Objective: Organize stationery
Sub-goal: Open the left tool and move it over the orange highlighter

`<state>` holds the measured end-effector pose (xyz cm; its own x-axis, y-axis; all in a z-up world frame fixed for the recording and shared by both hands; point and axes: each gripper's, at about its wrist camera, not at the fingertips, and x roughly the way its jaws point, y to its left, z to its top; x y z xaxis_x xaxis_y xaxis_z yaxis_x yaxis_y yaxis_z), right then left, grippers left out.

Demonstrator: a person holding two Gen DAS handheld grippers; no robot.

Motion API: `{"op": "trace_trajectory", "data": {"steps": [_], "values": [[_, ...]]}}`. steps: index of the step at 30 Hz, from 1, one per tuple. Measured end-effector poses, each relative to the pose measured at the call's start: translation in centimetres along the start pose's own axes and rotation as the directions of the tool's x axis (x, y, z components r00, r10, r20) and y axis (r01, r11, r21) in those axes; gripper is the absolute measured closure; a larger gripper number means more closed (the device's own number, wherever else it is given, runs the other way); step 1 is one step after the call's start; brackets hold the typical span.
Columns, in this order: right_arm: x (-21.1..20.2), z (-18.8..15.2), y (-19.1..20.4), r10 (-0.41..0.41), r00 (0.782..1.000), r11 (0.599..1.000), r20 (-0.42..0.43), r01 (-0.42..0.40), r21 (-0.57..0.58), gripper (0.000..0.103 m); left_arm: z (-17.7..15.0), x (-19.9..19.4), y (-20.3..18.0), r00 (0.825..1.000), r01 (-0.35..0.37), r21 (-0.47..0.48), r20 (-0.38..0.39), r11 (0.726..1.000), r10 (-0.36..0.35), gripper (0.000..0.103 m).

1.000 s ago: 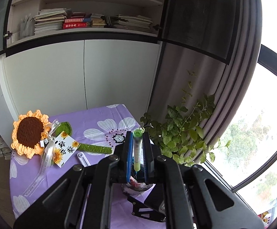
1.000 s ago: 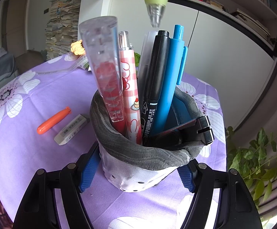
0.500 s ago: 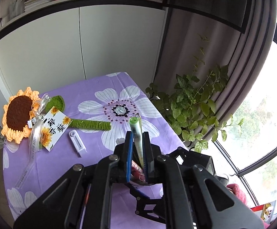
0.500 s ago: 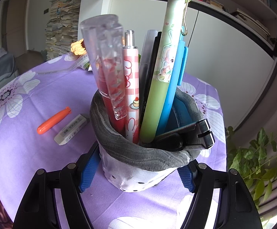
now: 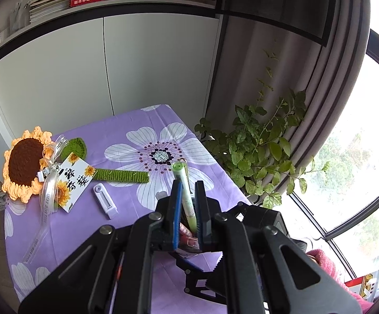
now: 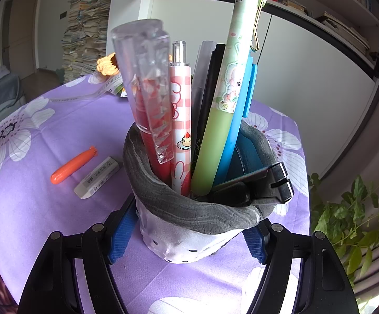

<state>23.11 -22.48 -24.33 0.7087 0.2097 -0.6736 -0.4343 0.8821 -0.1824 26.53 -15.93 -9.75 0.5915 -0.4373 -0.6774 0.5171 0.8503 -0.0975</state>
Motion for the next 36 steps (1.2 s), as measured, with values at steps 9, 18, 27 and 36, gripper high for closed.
{"op": "trace_trajectory", "data": {"steps": [9, 18, 27, 36], "values": [[0.0, 0.0, 0.0, 0.002, 1.000, 1.000, 0.001, -0.002, 0.001, 0.030, 0.0, -1.5, 1.2, 0.998, -0.018, -0.034, 0.054, 0.999, 0.020, 0.060], [-1.1, -0.5, -2.1, 0.136, 0.989, 0.990, 0.060, -0.138, 0.027, 0.022, -2.0, -1.6, 4.5, 0.998, -0.049, -0.106, 0.030, 0.993, 0.052, 0.059], [-1.3, -0.6, -4.4, 0.217, 0.973, 0.976, 0.076, -0.218, 0.008, 0.022, -3.6, -1.5, 7.0, 0.999, -0.046, -0.182, 0.009, 0.982, 0.048, 0.059], [-2.3, -0.6, -4.0, 0.261, 0.954, 0.963, 0.146, -0.268, 0.031, 0.022, -5.8, 0.1, 9.1, 0.995, -0.094, -0.224, -0.066, 0.970, 0.081, 0.059]]}}
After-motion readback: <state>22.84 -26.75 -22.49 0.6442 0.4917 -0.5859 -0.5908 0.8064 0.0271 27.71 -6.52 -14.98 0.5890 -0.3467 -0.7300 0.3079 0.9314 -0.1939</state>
